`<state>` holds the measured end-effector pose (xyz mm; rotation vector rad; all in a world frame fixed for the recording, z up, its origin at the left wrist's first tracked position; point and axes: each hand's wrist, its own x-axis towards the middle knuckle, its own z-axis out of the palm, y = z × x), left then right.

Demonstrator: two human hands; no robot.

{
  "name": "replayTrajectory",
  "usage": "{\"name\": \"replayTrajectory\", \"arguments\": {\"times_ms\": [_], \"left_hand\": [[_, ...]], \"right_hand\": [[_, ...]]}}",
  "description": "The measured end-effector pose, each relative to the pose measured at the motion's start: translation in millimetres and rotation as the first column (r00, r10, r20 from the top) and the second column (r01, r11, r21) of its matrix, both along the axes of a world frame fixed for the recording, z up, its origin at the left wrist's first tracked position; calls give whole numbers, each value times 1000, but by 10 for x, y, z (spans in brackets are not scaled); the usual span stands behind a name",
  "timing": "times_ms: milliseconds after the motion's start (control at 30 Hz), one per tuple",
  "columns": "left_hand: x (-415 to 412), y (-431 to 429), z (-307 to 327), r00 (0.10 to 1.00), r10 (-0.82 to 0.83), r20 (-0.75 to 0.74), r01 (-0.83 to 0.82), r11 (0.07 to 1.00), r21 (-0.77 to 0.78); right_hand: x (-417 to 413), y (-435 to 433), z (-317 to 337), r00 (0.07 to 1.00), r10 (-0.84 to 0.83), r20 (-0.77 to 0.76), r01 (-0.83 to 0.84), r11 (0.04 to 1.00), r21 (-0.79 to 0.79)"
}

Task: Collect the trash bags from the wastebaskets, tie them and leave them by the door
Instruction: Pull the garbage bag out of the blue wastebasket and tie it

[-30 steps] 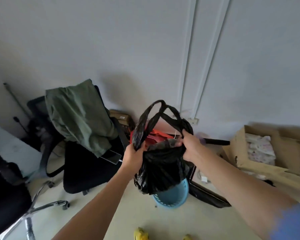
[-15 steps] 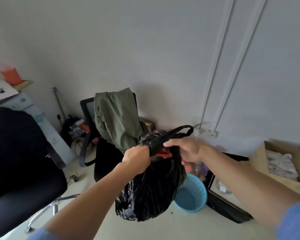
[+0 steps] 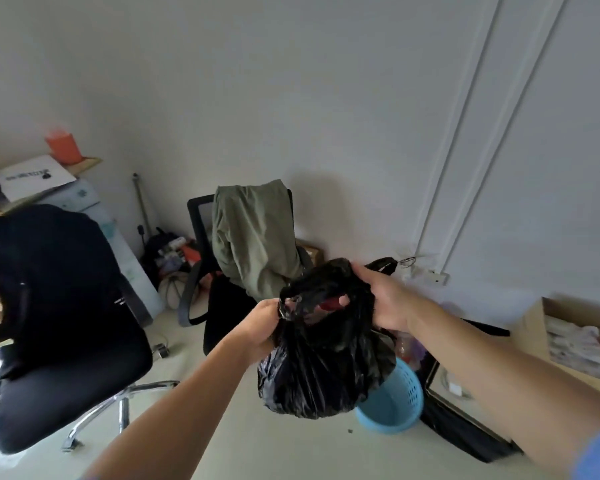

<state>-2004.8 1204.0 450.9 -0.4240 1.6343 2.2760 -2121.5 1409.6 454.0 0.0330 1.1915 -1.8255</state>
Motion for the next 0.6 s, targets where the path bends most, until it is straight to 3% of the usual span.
{"name": "replayTrajectory", "arguments": {"times_ms": [100, 167, 233, 333, 467, 600], "left_hand": [[-49, 2, 67, 995, -29, 92, 15, 989, 148], [-102, 48, 116, 993, -54, 101, 39, 989, 145], [-162, 141, 186, 993, -59, 106, 46, 992, 120], [-257, 276, 290, 992, -120, 26, 122, 987, -103], [-343, 436, 272, 979, -205, 15, 178, 806, -564], [-406, 525, 187, 998, -45, -34, 9, 732, -681]], "right_hand": [[7, 137, 185, 951, 200, -235, -142, 959, 244], [-3, 207, 264, 901, 218, -376, -57, 917, 394], [-16, 248, 297, 851, 172, -496, 59, 907, 416], [-70, 274, 292, 783, 76, -617, 216, 898, 384], [-149, 286, 250, 806, -41, -591, 309, 880, 361], [-174, 326, 180, 814, -38, -580, 290, 891, 350]]}}
